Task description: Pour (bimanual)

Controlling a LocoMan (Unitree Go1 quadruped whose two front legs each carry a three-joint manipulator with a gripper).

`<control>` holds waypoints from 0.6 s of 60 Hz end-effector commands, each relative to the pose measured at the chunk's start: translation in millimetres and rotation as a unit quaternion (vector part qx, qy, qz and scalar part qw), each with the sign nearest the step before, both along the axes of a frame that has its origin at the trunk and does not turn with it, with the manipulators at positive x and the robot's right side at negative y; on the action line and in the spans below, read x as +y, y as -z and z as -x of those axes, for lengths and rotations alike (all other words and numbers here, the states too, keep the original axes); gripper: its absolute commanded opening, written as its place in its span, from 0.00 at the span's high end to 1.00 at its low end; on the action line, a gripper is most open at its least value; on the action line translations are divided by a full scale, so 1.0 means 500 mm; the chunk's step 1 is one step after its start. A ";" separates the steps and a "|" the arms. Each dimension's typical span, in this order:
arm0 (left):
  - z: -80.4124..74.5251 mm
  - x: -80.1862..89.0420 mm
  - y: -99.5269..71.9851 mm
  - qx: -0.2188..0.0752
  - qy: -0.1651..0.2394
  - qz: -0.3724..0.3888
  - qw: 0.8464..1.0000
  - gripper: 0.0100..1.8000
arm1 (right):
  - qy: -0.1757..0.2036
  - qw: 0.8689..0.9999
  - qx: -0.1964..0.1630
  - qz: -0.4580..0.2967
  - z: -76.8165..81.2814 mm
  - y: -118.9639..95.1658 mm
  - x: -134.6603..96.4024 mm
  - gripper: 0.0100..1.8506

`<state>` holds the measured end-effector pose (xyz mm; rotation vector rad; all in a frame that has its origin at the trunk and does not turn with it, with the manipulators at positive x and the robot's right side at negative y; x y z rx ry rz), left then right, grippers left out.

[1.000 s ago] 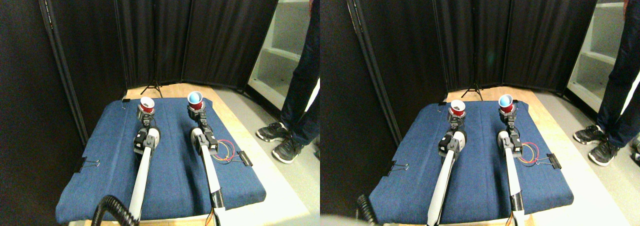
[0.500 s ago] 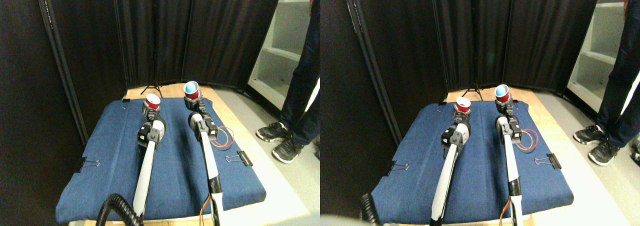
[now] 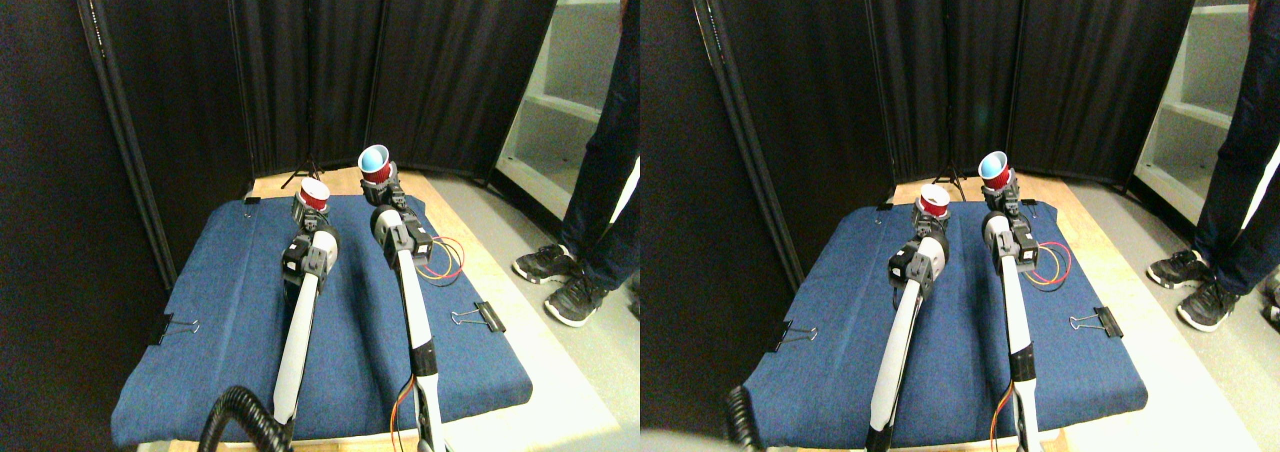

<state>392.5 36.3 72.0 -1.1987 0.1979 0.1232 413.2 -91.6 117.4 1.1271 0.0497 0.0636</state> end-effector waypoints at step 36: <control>-0.012 -0.023 -0.040 -0.008 0.015 0.007 1.000 0.82 | -0.037 0.996 -0.043 0.067 -0.002 -0.049 0.045 0.82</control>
